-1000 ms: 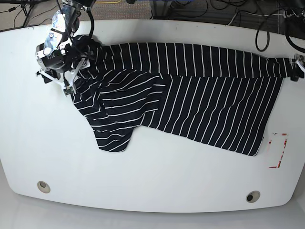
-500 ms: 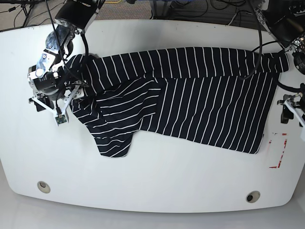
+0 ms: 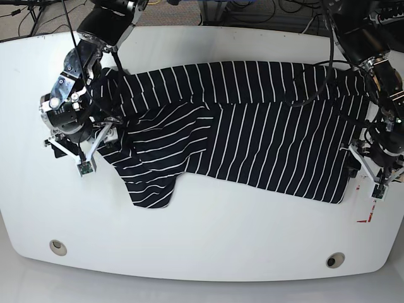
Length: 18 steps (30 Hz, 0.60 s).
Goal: Layout the t-shirt on the table in an organized manner, then fold the t-shirt properly
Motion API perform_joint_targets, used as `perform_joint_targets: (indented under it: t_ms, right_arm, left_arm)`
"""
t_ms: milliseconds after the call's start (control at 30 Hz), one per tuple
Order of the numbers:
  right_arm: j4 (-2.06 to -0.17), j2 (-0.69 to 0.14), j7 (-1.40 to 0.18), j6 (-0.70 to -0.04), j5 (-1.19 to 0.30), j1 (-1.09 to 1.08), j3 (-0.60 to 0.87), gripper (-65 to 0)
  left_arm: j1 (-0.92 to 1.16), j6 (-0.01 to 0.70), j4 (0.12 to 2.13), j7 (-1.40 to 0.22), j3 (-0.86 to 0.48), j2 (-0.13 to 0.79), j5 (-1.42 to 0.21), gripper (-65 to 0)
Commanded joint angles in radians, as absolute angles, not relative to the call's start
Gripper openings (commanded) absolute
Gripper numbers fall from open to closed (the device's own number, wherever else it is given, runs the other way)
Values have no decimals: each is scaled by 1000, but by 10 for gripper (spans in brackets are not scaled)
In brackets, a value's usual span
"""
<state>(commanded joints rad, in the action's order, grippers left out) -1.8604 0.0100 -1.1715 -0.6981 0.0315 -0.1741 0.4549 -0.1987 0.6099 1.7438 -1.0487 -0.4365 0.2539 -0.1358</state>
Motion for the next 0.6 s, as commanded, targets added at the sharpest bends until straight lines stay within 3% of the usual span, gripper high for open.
perform_joint_targets:
  t_ms: [200,367,467,500,600]
  right_arm:
    - [-1689,19,-1066,-698,31,-216,455,-184]
    - [-1627,16,-1013,-698,28,-222,455,-292]
    - [-1593,15,-980,-698,30,-222,455,-376]
    - [-1577,13,-967,-698,30,-222,453,-404]
    - [-1547,2,-943,-698,31,-216,453,-428]
  left_arm:
    - [-200,610,1649,-963,-435,229,-136,-260]
    - [-213,608,1560,-917,-421,223,-134,-278]
    - [-239,608,1497,-905,-403,222,-134,-389]
    - [-246,608,1466,-898,-400,222,-134,-456]
    - [-254,608,1397,-871,-397,222,-134,-557]
